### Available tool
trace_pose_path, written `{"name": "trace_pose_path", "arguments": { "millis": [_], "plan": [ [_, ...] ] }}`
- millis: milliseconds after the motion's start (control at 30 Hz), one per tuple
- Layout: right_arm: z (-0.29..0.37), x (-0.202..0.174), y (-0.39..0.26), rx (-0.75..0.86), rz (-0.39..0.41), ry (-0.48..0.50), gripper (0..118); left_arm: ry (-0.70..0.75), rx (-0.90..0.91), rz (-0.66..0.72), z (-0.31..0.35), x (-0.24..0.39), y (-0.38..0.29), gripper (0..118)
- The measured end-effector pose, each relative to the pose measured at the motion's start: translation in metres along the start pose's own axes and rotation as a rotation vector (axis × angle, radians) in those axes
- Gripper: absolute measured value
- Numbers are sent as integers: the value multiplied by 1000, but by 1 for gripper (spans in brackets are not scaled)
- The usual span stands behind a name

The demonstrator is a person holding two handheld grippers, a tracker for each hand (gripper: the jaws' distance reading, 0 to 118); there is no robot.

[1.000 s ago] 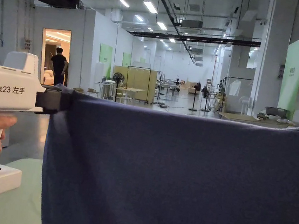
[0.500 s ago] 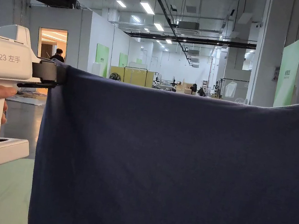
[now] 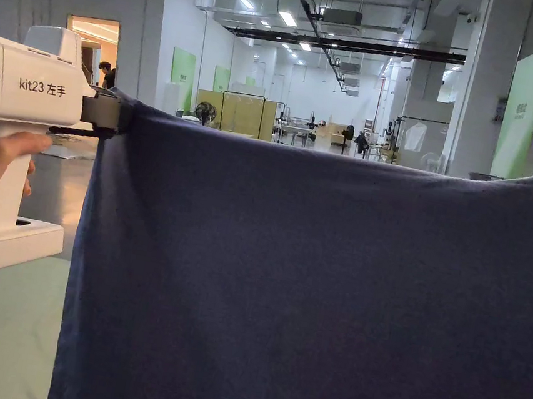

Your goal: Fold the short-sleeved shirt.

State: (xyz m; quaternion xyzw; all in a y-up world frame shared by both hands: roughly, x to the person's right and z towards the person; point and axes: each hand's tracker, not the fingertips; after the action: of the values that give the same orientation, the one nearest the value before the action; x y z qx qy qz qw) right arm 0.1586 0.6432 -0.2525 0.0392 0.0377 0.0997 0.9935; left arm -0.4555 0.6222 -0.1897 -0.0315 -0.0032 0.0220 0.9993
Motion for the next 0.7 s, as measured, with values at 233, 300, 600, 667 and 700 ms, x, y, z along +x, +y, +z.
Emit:
{"name": "trace_pose_path", "arguments": {
  "millis": [233,300,600,667,700],
  "plan": [
    [-44,-12,-7,-6,49,-53,3,28,-30,9,-59,5,-12,6],
    [-64,-19,-13,3,54,-102,3,20,-40,-4,-74,5,-15,6],
    [-141,-41,-18,-35,100,-160,3,63,-108,-25,-161,9,-35,6],
    [-156,-45,-20,-50,116,-166,3,72,-114,-23,-173,13,-39,6],
    [-161,-47,-21,-62,121,-169,3,69,-111,-16,-177,9,-40,6]
  ]
}}
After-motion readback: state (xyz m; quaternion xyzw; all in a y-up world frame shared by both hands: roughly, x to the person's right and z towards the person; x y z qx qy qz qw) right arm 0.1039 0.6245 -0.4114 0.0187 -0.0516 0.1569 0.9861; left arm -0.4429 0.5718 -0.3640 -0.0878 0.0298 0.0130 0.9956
